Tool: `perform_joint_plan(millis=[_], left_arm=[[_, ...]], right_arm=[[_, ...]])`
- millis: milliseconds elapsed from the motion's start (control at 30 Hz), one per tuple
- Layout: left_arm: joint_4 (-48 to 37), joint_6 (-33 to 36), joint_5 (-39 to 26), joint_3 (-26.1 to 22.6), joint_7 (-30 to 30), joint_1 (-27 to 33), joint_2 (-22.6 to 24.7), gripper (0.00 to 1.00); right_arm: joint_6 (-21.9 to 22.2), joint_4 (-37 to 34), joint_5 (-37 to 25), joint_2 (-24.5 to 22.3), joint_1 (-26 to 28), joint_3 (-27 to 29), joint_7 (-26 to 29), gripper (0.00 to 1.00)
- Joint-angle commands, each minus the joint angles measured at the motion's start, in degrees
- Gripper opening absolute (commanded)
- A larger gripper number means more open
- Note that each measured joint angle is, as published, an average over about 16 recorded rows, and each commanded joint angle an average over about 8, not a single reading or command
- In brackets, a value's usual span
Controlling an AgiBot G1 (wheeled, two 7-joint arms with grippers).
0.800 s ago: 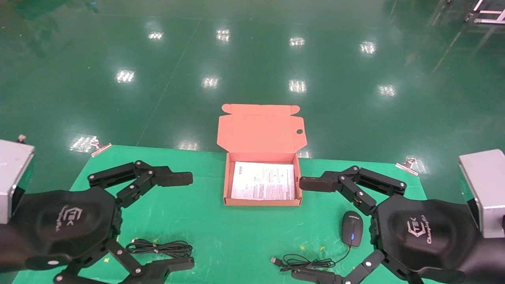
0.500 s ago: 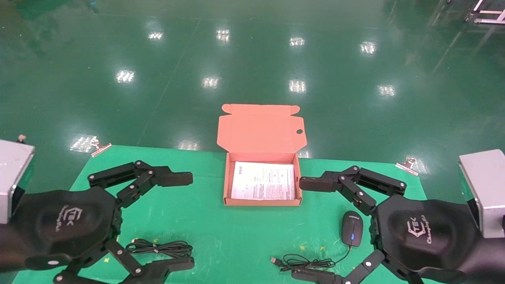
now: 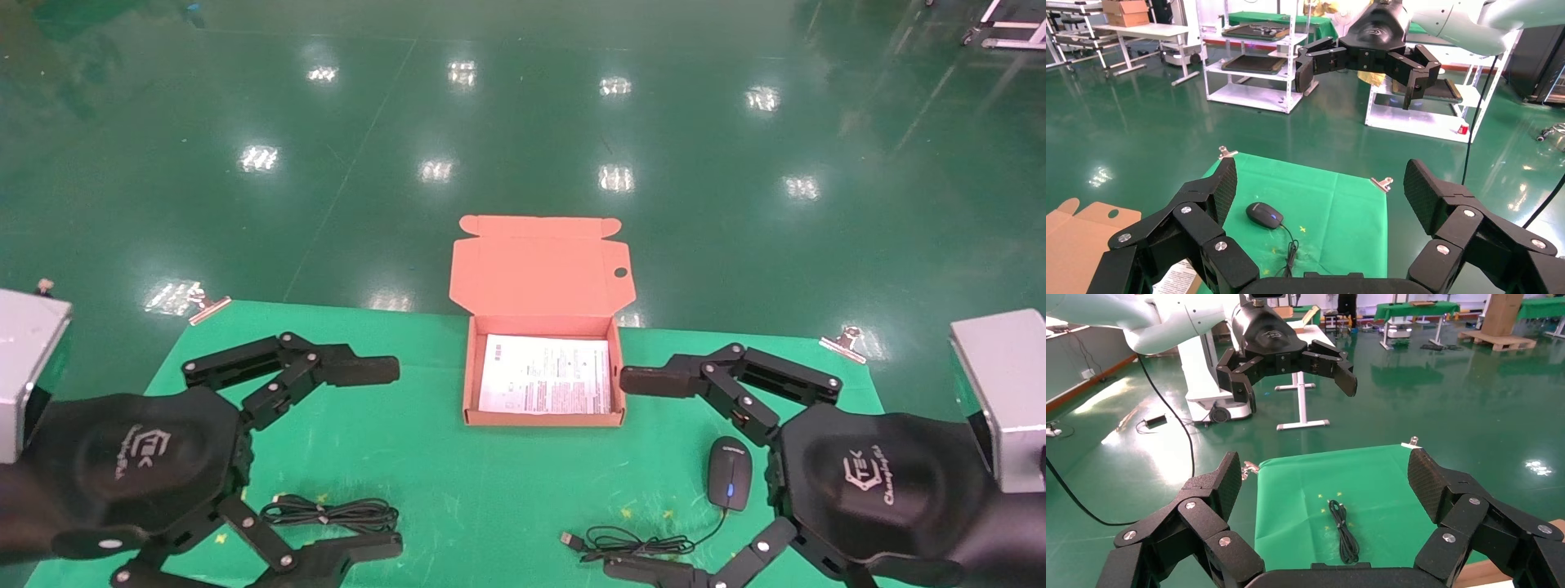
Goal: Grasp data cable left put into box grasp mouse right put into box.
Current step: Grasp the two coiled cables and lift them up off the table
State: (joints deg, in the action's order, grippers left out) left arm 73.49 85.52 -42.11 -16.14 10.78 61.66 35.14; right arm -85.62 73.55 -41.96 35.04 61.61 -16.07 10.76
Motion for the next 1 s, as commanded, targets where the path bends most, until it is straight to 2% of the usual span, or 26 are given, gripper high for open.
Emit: perform_joint_plan(millis=[33,367,633,800,1000], left_arm=[[0.0,0.0,0.0,0.0,0.0,0.0,0.0,1.0],[0.2,0.7,-1.5,-0.4,-0.6,1.2,-0.1,1.0],[0.3,4.2,-12.3,-6.3,-1.4,7.1,0.3,1.0],[1.1,5.1,-21.5,-12.9,-2.9,12.3,1.5,1.0],[1.3,5.3,-33.4,-22.9,-6.4,20.6,4.5,1.0]], right_arm=[[-0.1,0.0,0.1,0.0,-0.1,0.0,0.0,1.0],[-0.5,0.4,-1.0,-0.3,0.5,-0.3,-0.4,1.0],[-3.4,1.7,-9.2,-0.2,6.3,-4.3,-1.1,1.0],[-5.2,2.7,-18.2,1.2,13.4,-11.5,-3.0,1.0],[-5.8,3.3,-29.4,3.7,24.2,-26.1,-8.3,1.0]])
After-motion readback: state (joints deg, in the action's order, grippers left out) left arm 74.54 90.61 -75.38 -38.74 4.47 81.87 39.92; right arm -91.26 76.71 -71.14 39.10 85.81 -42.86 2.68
